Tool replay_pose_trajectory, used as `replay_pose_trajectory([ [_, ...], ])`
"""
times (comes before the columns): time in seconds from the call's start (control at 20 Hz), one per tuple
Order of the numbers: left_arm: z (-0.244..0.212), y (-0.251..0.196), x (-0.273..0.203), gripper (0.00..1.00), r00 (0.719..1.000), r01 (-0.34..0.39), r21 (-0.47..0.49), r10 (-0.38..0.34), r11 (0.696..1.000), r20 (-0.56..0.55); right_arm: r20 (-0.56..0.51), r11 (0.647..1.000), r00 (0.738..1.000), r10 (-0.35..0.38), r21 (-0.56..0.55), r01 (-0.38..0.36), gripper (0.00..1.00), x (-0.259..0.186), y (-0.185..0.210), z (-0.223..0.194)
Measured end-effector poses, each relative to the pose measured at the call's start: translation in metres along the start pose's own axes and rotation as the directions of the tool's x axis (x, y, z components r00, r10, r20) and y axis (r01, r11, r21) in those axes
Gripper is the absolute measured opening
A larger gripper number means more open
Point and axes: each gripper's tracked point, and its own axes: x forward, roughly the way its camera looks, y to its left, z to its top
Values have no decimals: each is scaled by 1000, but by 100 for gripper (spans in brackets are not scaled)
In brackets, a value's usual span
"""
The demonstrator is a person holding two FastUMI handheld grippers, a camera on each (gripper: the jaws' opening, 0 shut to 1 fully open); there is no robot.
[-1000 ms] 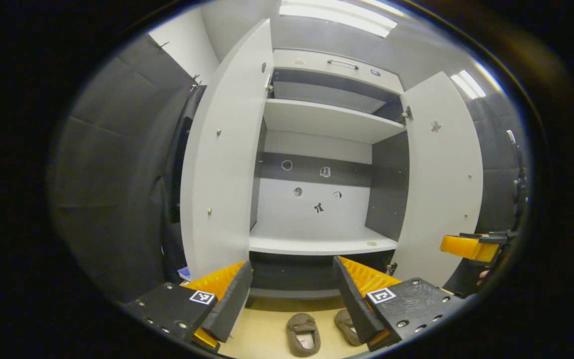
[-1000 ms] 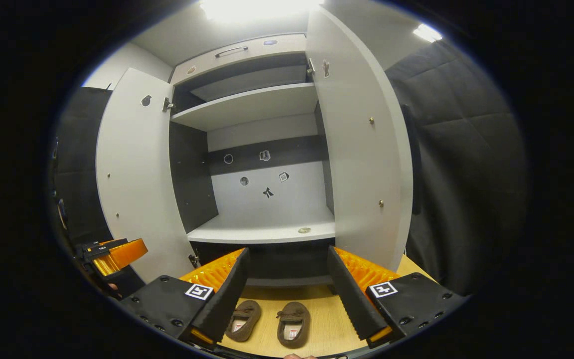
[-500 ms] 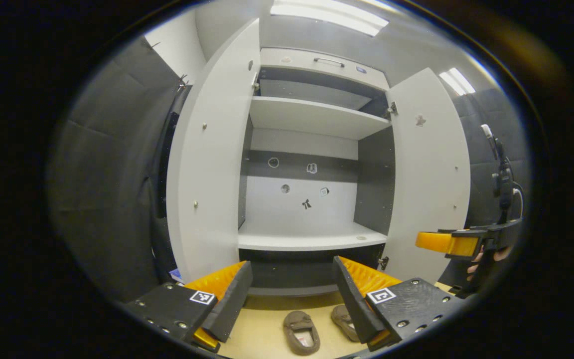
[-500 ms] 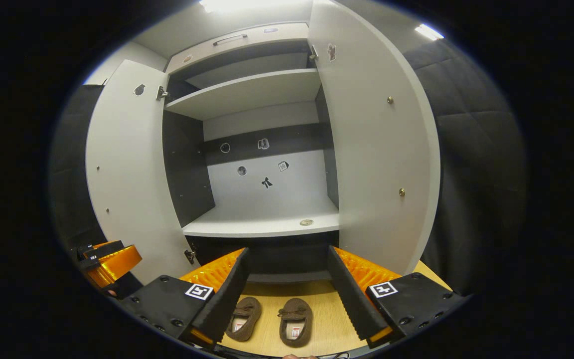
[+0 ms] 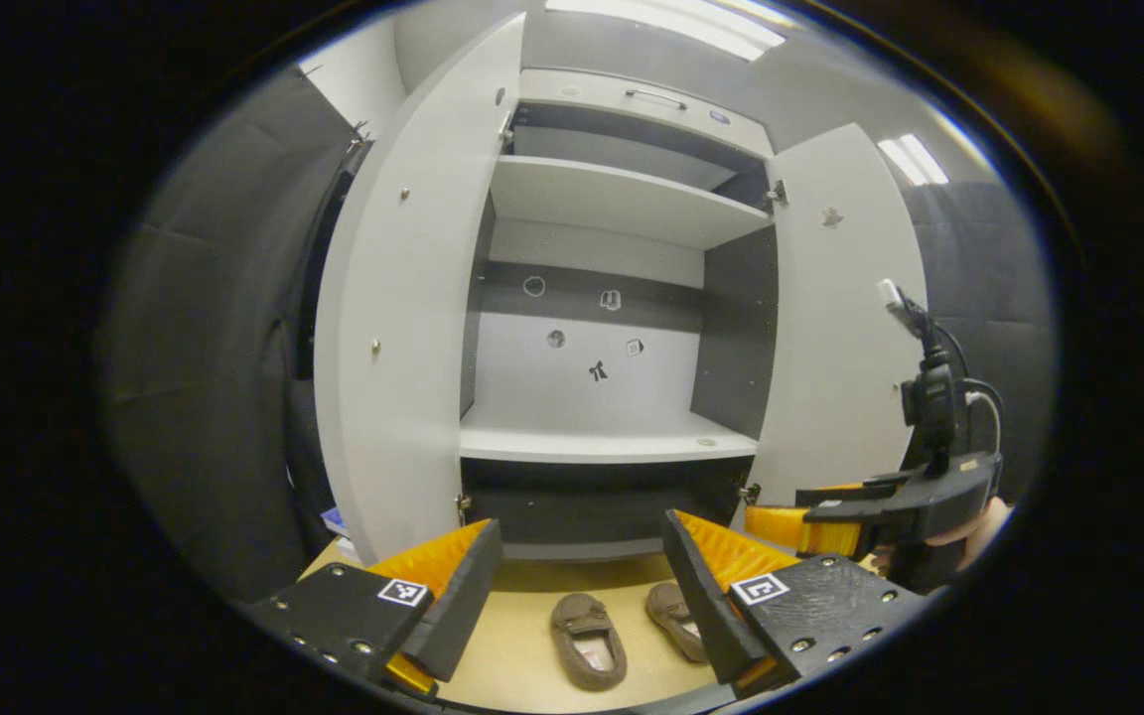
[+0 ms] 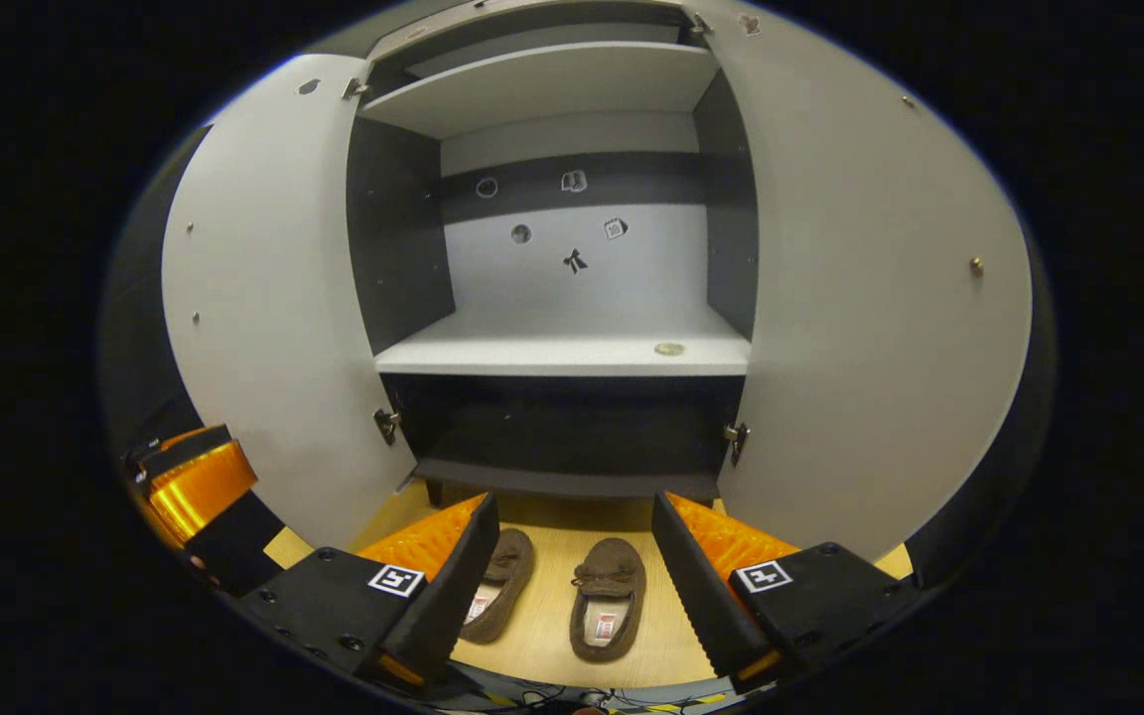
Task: Grab one shoe with the right hand and put it into the shoe cabinet, grab the other shoe with the left hand and put it into the shoe cabinet; then close the right door with the right hand and the left door with the left hand.
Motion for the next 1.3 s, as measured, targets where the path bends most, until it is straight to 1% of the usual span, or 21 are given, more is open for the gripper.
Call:
replay_pose_trajectory([
  [0.1, -2, 4, 4, 94, 1000, -12, 3, 12, 1000, -14, -99, 998, 994, 44, 57, -39, 98, 18, 6, -34],
  [0.2, -4, 5, 6, 94, 999, -21, 8, 21, 1000, -37, -181, 993, 982, 58, 107, -39, 98, 35, 3, -67],
  [0.35, -10, 5, 9, 94, 997, -23, 20, 24, 1000, -72, -295, 989, 953, 73, 143, -31, 98, 55, -3, -112],
  [0.45, -16, 4, 13, 94, 994, -21, 24, 24, 999, -106, -350, 988, 934, 77, 150, -26, 98, 69, -6, -135],
  [0.65, -20, -3, 23, 94, 991, -18, 35, 22, 999, -130, -416, 984, 903, 105, 174, -34, 99, 95, 0, -165],
  [0.7, -21, -4, 26, 97, 991, -19, 36, 23, 999, -135, -431, 985, 896, 105, 169, -34, 98, 102, 1, -173],
  [0.75, -22, -5, 30, 94, 990, -20, 36, 25, 999, -140, -450, 987, 887, 104, 158, -35, 98, 109, 1, -179],
  [0.85, -24, -6, 37, 94, 988, -23, 33, 27, 999, -150, -479, 991, 873, 91, 130, -32, 98, 124, 1, -195],
  [0.9, -25, -5, 40, 94, 987, -27, 35, 32, 999, -156, -494, 993, 866, 81, 114, -28, 92, 131, 0, -202],
  [0.95, -26, -4, 42, 94, 987, -32, 40, 38, 999, -159, -502, 995, 862, 68, 96, -23, 92, 138, -2, -208],
  [1.0, -27, -4, 42, 94, 986, -36, 46, 43, 998, -161, -509, 997, 859, 52, 73, -17, 99, 145, -5, -215],
  [1.05, -28, -2, 43, 94, 985, -42, 54, 50, 998, -164, -511, 998, 859, 40, 56, -13, 92, 151, -6, -217],
  [1.1, -30, -1, 43, 94, 984, -48, 60, 57, 997, -169, -502, 999, 864, 27, 36, -10, 98, 157, -7, -219],
  [1.2, -32, 2, 43, 94, 982, -62, 63, 72, 996, -177, -488, 1000, 873, 0, -24, -14, 92, 167, -9, -219],
  [1.25, -34, 4, 43, 94, 980, -69, 61, 79, 996, -181, -488, 998, 873, -17, -61, -14, 92, 170, -11, -220],
  [1.3, -36, 5, 42, 94, 979, -78, 60, 88, 995, -184, -480, 995, 876, -40, -95, -6, 94, 173, -12, -221],
])
